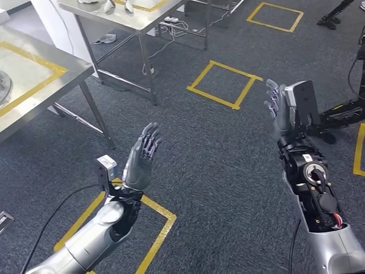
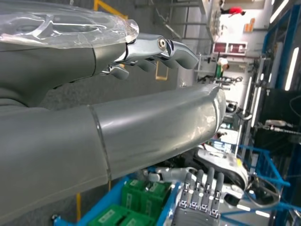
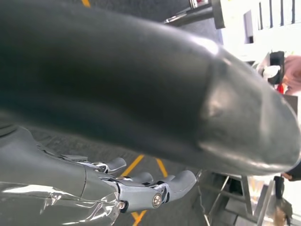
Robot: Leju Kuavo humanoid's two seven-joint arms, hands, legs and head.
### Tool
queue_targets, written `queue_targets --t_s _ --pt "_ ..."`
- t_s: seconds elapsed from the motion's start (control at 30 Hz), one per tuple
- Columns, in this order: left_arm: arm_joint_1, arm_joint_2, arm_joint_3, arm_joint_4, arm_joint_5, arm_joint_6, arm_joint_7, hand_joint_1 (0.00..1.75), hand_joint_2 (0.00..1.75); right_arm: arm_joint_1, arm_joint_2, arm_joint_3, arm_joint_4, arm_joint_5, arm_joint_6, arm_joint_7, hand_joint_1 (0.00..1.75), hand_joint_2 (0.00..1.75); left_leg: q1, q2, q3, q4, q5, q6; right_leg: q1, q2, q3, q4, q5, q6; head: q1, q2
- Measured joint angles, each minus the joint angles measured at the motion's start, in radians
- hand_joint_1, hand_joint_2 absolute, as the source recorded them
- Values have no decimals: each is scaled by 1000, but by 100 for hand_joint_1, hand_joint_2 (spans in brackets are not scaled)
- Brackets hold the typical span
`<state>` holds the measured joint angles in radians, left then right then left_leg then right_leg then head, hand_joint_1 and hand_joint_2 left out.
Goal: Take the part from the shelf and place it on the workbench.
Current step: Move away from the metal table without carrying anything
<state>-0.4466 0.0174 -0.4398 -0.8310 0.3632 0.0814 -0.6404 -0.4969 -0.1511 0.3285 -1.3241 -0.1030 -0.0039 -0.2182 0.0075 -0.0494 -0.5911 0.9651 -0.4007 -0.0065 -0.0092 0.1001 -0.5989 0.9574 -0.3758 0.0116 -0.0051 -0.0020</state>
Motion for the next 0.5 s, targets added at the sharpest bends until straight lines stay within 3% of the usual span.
queue_targets --t_s 0.07,0.13,0.2,0.23,0.27,0.3,0.33,0.43,0.5 --pt "0 -1 0 -2 0 0 1 0 0 2 0 -1 0 0 0 0 0 0 -1 19 5 -8 3 8 -5 13 -4 -2 2 12 0 0" --pt "-1 -5 0 -5 0 0 1 0 0 3 0 -2 0 0 0 0 0 0 2 38 16 -20 8 18 -4 -17 -19 36 -23 23 5 0" --pt "-1 -8 0 -7 -1 0 2 0 0 4 0 -1 -1 0 0 0 0 0 2 55 23 -26 8 24 -2 -68 -71 156 -85 30 17 0" --pt "1 -8 0 -7 -1 1 2 0 0 6 0 -1 -1 0 -1 0 0 0 1 64 24 -26 7 26 -4 -82 -105 228 -115 33 23 0" --pt "4 -7 0 -7 -1 1 3 0 0 9 0 -1 0 0 -2 1 0 0 1 73 24 -26 6 26 -6 -89 -130 281 -132 36 27 0" --pt "7 -7 0 -7 -1 1 3 0 0 13 0 -1 0 0 -3 1 0 0 0 82 25 -25 5 25 -8 -93 -138 297 -130 38 32 0" --pt "9 -7 0 -7 -1 1 4 0 0 15 0 0 0 0 -3 2 0 0 1 91 26 -23 2 23 -10 -97 -125 272 -109 40 36 0" --pt "9 -7 0 -10 0 2 5 0 0 14 0 0 -3 0 -4 3 0 0 -2 116 31 -17 -8 12 -7 -142 -21 65 -21 35 50 0" --pt "9 -7 0 -13 -1 2 5 0 0 14 0 0 -5 0 -5 3 0 0 -8 132 33 -14 -13 4 -1 -156 5 6 -10 23 51 0"
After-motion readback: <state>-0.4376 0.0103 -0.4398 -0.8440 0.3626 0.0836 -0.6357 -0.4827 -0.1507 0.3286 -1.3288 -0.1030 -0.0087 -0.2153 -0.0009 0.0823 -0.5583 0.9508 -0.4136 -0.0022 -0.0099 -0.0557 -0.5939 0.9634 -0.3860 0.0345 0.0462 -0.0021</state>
